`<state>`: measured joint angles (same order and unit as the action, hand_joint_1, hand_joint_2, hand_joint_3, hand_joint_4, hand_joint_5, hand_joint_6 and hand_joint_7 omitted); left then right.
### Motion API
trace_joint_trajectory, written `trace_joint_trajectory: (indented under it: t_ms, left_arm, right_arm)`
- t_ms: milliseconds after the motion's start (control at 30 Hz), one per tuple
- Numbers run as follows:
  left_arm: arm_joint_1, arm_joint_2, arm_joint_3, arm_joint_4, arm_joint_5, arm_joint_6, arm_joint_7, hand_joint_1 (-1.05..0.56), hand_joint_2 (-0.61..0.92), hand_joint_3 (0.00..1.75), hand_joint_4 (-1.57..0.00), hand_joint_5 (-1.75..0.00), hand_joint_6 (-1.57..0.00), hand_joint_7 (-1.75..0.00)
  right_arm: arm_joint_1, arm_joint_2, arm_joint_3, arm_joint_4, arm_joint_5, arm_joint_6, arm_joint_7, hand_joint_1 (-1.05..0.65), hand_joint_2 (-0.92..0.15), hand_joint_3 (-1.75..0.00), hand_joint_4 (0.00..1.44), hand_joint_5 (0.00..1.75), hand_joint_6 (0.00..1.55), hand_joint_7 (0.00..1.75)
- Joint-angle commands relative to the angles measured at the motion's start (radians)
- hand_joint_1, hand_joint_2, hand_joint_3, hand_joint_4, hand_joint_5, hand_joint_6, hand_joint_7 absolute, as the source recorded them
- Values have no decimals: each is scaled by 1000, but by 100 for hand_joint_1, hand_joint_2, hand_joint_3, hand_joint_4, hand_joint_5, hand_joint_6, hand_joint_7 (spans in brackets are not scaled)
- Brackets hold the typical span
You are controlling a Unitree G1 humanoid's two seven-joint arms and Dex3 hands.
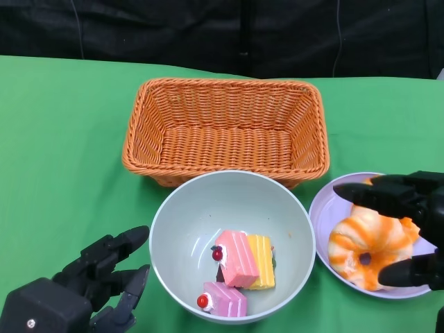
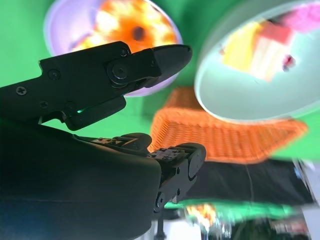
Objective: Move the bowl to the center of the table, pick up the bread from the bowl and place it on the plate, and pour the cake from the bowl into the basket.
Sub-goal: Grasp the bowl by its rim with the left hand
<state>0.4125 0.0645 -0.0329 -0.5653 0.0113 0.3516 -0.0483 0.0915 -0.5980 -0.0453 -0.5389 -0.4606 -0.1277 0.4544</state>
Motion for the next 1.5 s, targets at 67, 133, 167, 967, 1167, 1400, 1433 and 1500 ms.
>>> trace_joint_trajectory:
  t_ms: [67,133,167,967,1167,1400,1433,1500]
  left_arm:
    - [6,37,0,-13,37,-55,-7,-55,92,52,-28,-94,-51,-26]
    - [11,46,-2,-24,59,-69,-3,-55,92,49,-28,-94,-51,-26]
    - [13,54,-4,-31,74,-78,-3,-55,92,48,-28,-94,-51,-26]
    - [-67,406,112,239,530,-803,144,-56,92,18,-13,-84,-47,-24]
    - [-225,538,126,439,690,-1068,281,-48,80,1,-4,-105,-37,-53]
    - [-316,584,111,476,826,-1132,332,-49,73,0,-6,-107,-31,-63]
    - [-328,590,107,476,852,-1133,339,-52,73,0,-7,-107,-30,-63]
    - [-352,599,93,476,881,-1137,340,-54,74,0,-7,-106,-29,-63]
  right_arm:
    - [19,58,-21,-8,41,-18,-73,-42,-92,-8,47,13,31,4]
    - [27,88,-22,-6,69,-25,-98,-38,-92,-8,52,16,34,6]
    - [32,104,-22,0,83,-39,-116,-37,-92,-8,53,16,35,6]
    - [120,433,28,143,330,-230,-340,-18,-90,-35,38,142,26,120]
    - [130,444,33,134,335,-209,-338,-16,-88,-40,35,145,22,129]
    - [141,445,37,123,337,-203,-337,-15,-86,-42,35,142,21,127]
    - [141,445,38,123,337,-205,-337,-14,-85,-42,36,142,22,127]
    - [142,445,38,124,332,-209,-339,-13,-85,-43,36,142,22,127]
